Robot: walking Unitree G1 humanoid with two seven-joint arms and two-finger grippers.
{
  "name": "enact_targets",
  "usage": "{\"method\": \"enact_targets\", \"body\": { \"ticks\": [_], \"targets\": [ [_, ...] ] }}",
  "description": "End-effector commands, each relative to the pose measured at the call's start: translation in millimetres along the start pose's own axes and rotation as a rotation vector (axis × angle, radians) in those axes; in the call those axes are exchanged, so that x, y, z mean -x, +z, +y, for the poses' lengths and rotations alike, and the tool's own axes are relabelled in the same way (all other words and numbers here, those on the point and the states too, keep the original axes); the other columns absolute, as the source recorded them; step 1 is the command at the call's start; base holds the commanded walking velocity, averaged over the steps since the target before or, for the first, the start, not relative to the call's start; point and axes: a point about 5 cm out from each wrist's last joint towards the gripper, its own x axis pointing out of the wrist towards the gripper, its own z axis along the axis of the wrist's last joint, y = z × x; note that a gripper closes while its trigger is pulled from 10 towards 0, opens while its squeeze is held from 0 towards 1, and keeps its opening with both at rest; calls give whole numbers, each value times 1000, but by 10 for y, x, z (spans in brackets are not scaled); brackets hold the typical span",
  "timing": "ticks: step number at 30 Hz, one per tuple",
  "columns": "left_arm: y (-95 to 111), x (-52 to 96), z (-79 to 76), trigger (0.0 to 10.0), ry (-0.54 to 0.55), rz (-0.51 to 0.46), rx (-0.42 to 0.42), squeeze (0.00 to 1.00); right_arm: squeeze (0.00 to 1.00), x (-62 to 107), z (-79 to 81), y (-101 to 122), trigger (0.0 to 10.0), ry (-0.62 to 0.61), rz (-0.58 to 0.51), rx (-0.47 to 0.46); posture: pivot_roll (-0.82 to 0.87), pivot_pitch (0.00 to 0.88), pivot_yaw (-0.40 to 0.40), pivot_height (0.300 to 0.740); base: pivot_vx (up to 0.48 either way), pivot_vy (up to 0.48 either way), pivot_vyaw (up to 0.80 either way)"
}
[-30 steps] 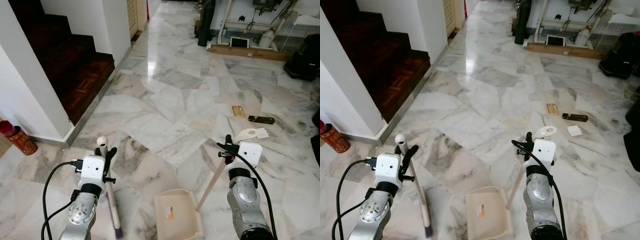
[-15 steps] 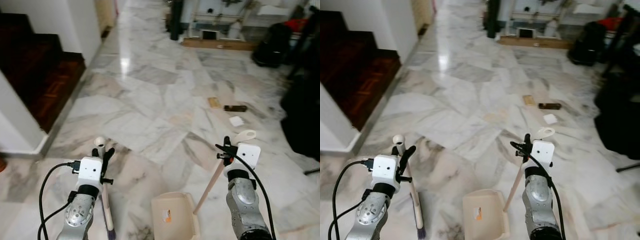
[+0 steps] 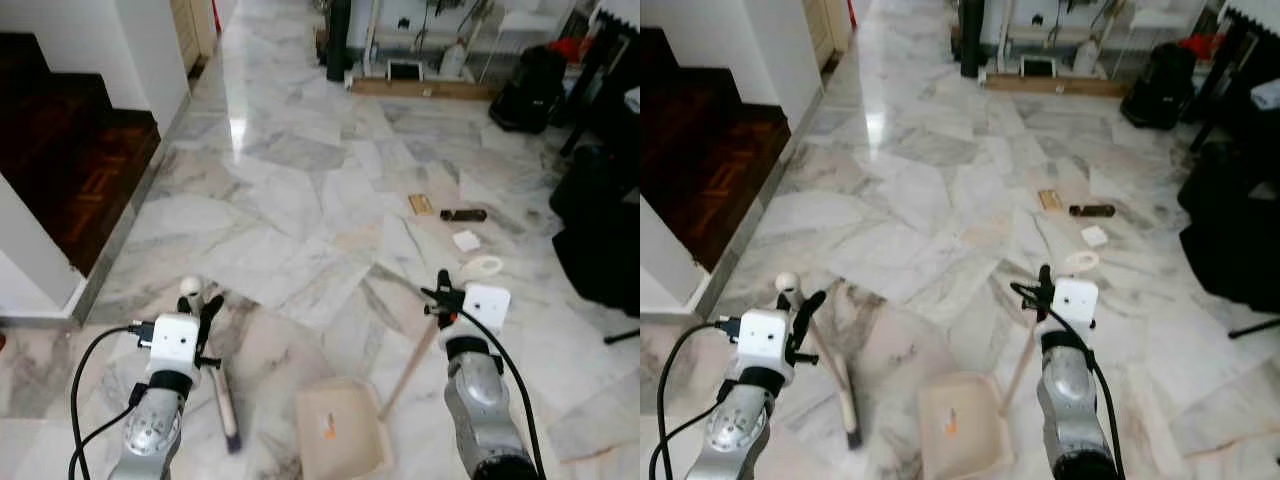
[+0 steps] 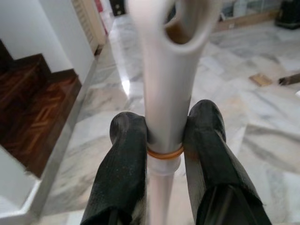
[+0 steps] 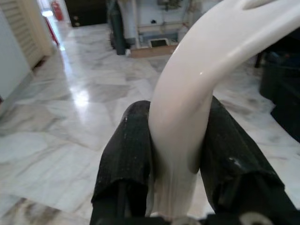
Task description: Sweep floor
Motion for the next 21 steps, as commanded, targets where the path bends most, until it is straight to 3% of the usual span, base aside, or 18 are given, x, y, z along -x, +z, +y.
{"method": "enact_targets", "body": {
  "ticks": [1,21],
  "targets": [
    [45,-4,24,10000,9,-21,-20,0,0,-32,-41,83,10000,-8,-36,20,54,84,-11,740,0,-259,0],
    [47,-5,21,10000,16,-21,-15,0,0,-26,-4,87,10000,12,-36,27,53,83,-14,740,0,-258,0]
  ]
}}
